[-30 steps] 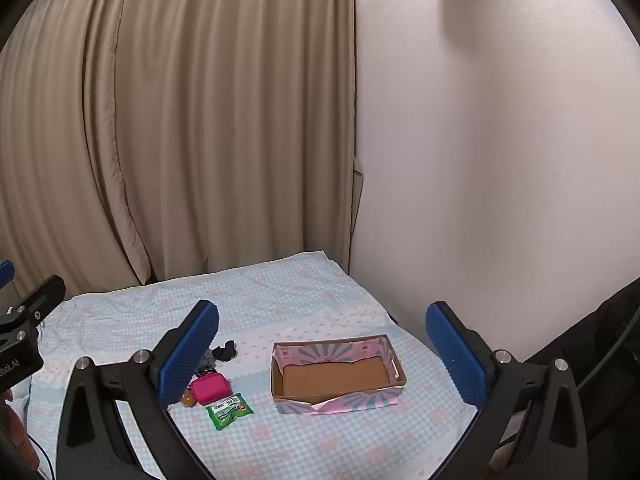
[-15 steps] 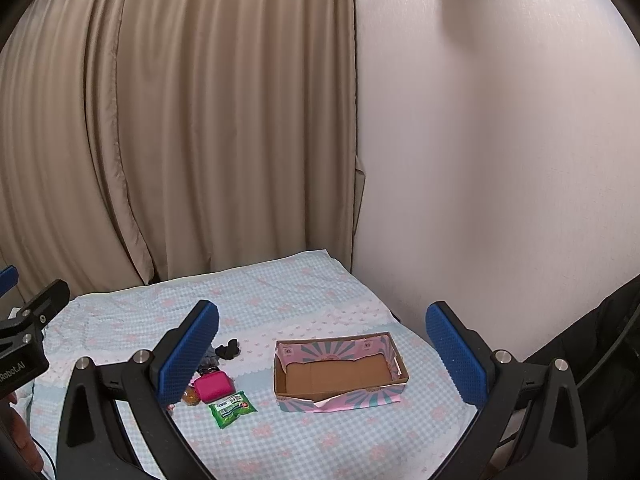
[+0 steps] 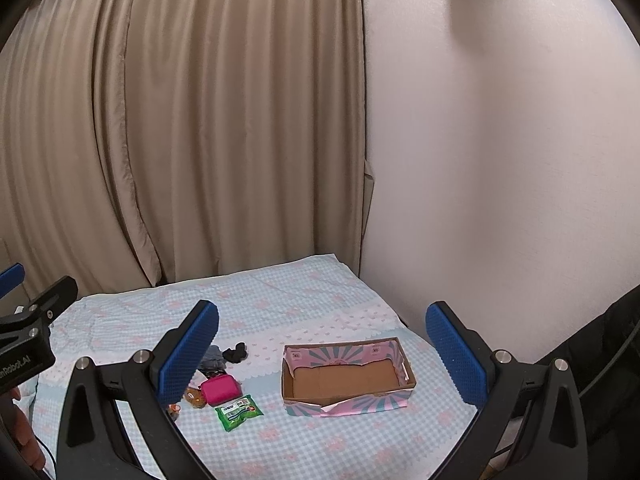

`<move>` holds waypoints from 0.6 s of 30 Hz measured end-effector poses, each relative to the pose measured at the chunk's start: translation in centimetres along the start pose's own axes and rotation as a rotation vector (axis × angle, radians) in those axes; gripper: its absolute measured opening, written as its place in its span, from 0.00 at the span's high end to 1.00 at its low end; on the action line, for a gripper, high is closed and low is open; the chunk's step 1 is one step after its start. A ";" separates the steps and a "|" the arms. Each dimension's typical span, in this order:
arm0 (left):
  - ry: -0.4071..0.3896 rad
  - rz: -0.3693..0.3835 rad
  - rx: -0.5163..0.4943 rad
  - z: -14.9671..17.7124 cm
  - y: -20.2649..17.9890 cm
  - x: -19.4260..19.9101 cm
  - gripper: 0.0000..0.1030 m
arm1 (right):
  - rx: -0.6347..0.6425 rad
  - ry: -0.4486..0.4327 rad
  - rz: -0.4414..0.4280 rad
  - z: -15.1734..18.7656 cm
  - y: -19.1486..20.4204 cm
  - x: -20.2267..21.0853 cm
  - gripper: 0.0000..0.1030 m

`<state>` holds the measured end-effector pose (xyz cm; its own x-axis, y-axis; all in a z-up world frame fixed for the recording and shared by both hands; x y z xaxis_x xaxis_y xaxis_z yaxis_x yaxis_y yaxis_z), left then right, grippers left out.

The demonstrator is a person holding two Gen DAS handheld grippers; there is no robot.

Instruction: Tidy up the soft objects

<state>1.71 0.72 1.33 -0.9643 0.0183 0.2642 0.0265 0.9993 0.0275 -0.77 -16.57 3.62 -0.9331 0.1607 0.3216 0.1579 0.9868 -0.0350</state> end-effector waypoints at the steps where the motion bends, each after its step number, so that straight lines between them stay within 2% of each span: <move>1: 0.000 0.002 0.002 0.2 0.1 -0.1 0.00 | 0.001 -0.002 0.000 0.1 0.1 0.0 0.00; 18: 0.008 0.003 0.001 0.6 0.0 -0.1 0.00 | -0.003 -0.014 -0.006 0.9 0.8 -0.4 0.00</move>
<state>1.66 0.71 0.73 -0.9621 0.0209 0.2718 0.0288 0.9993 0.0253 -0.51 -15.82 2.62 -0.9385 0.1550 0.3084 0.1533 0.9877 -0.0302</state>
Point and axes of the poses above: each gripper's, at about its wrist camera, not at the fingertips, and x roughly against the way its jaws point, y to its left, z to its underside, the point moved 3 cm from there along -x, roughly the way its jaws point, and after that the axes turned 6 degrees about -y, right-handed, at the moved point
